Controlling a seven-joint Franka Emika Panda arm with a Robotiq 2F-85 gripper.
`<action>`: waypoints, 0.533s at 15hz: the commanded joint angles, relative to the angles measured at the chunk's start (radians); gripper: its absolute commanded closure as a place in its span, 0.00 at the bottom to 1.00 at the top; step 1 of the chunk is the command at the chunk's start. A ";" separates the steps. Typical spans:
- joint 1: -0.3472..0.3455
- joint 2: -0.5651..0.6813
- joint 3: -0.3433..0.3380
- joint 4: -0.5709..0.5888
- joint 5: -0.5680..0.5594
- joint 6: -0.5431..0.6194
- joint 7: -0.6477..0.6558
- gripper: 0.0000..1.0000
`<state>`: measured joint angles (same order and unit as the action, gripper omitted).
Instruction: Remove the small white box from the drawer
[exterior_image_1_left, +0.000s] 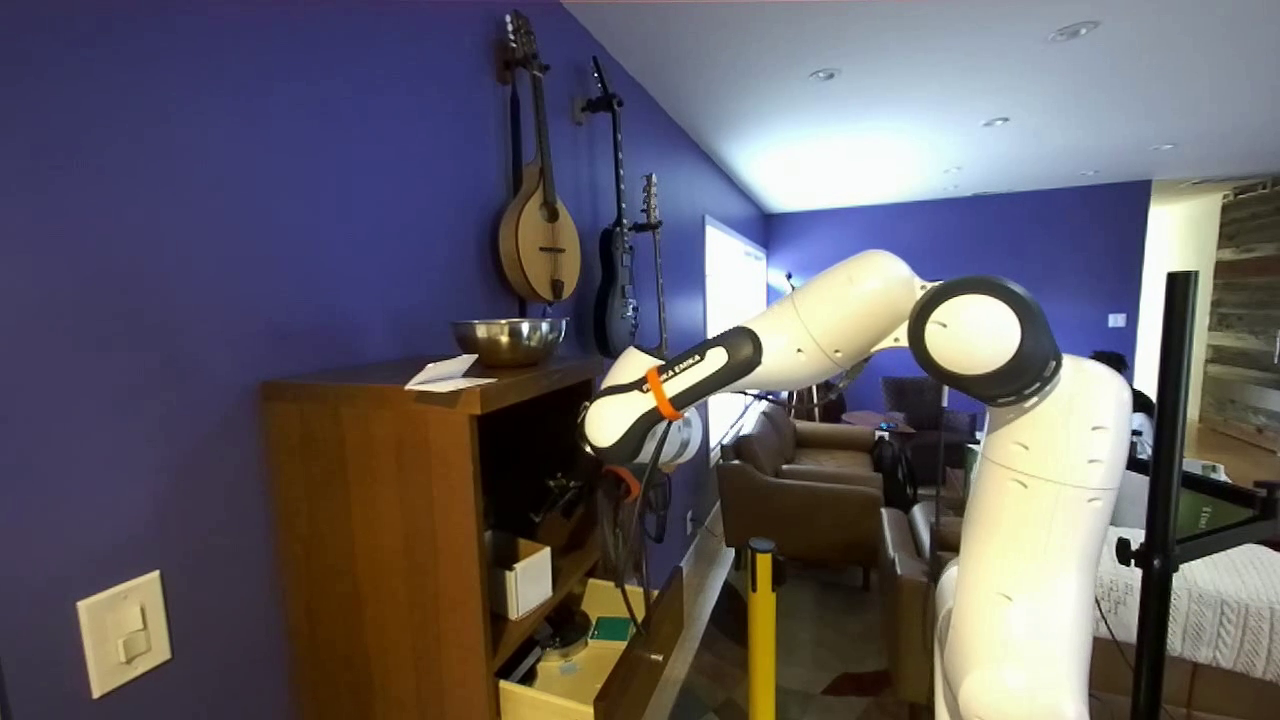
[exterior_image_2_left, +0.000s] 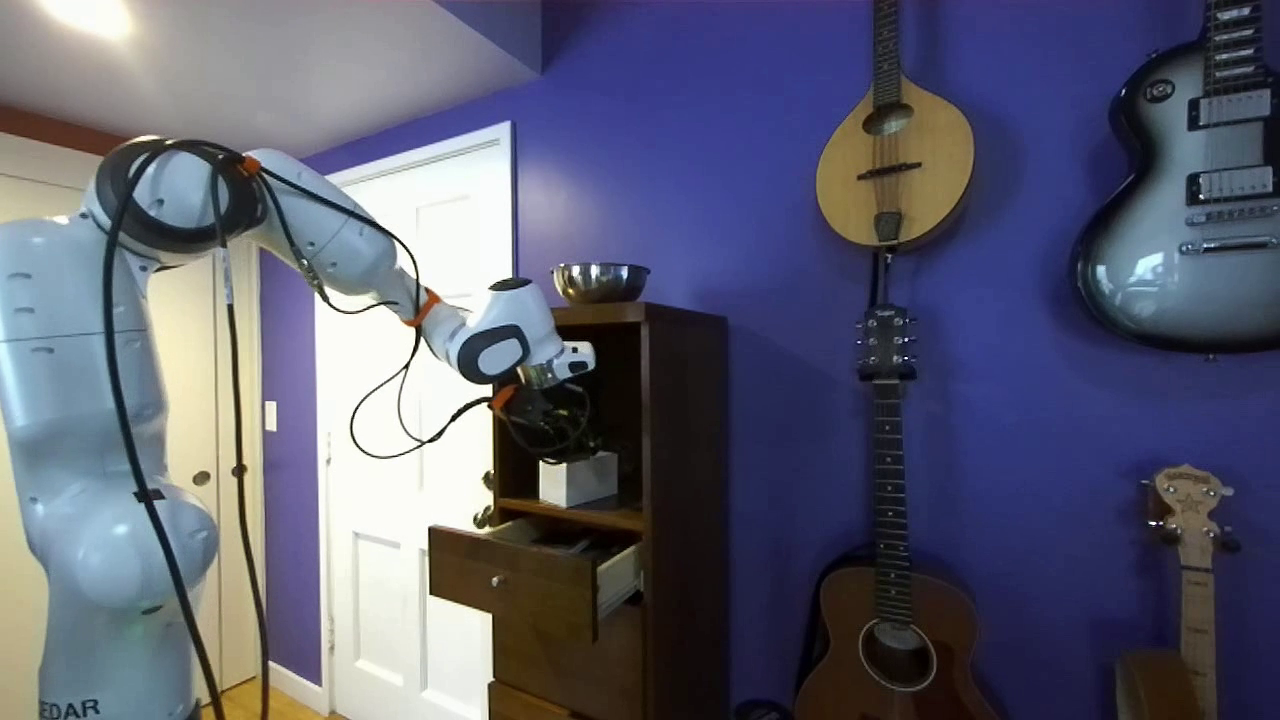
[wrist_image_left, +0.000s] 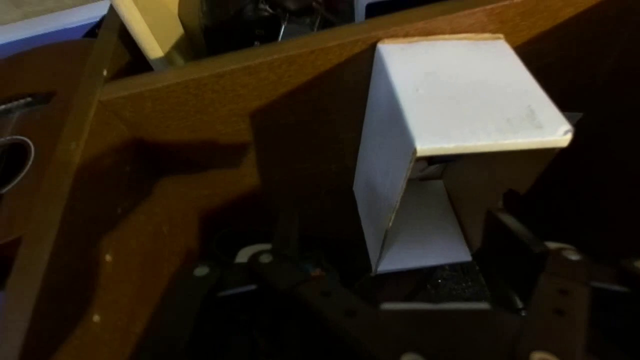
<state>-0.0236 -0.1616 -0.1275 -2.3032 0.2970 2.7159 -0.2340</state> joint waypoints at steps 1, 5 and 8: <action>0.032 -0.194 -0.052 -0.173 0.108 -0.049 -0.132 0.00; -0.028 -0.401 -0.113 -0.279 0.003 -0.326 -0.253 0.00; -0.044 -0.532 -0.203 -0.300 -0.074 -0.587 -0.323 0.00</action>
<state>-0.0489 -0.5332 -0.2655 -2.5501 0.2836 2.3241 -0.4942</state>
